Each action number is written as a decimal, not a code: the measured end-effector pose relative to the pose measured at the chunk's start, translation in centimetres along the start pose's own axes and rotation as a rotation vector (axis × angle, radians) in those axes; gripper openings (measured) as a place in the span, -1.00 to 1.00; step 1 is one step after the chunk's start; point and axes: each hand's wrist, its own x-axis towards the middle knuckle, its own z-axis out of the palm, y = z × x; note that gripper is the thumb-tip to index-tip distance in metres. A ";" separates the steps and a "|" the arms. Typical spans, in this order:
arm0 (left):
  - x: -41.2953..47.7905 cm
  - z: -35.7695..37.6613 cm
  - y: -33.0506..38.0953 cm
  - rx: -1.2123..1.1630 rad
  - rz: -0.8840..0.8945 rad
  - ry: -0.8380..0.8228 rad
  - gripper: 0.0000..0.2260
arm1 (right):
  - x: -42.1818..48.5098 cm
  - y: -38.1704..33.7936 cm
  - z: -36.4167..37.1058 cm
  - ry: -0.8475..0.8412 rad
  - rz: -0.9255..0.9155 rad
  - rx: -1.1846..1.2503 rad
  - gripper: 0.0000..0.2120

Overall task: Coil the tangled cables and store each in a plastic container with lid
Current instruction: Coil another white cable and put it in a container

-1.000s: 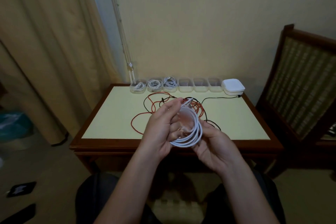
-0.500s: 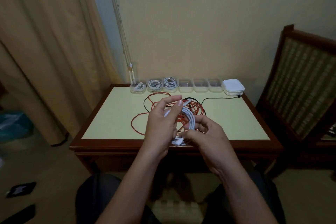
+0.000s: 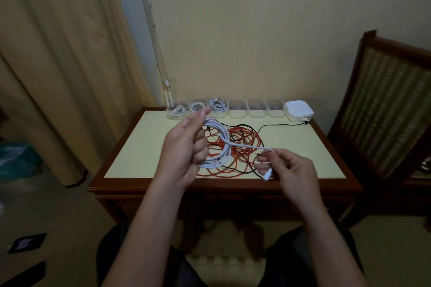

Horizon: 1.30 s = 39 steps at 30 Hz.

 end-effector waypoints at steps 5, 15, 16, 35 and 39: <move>0.3 0.1 -0.3 -0.119 -0.120 -0.012 -0.77 | 1.1 0.9 -1.1 0.176 -0.080 -0.074 -0.85; 0.0 0.9 -0.6 -0.498 -0.346 -0.030 -0.78 | 0.3 1.3 -0.4 0.238 -0.192 -0.403 -0.89; -0.1 1.0 -0.7 -0.514 -0.362 -0.031 -0.78 | 0.4 1.3 -0.4 0.215 -0.180 -0.434 -0.90; -0.1 1.8 -2.4 -0.598 -0.424 -0.043 -0.84 | -1.6 -2.1 4.7 0.138 0.321 0.839 -0.88; 0.2 1.3 -2.8 -0.560 -0.346 0.050 -0.86 | -2.0 -2.2 4.9 -0.118 0.345 0.805 -0.87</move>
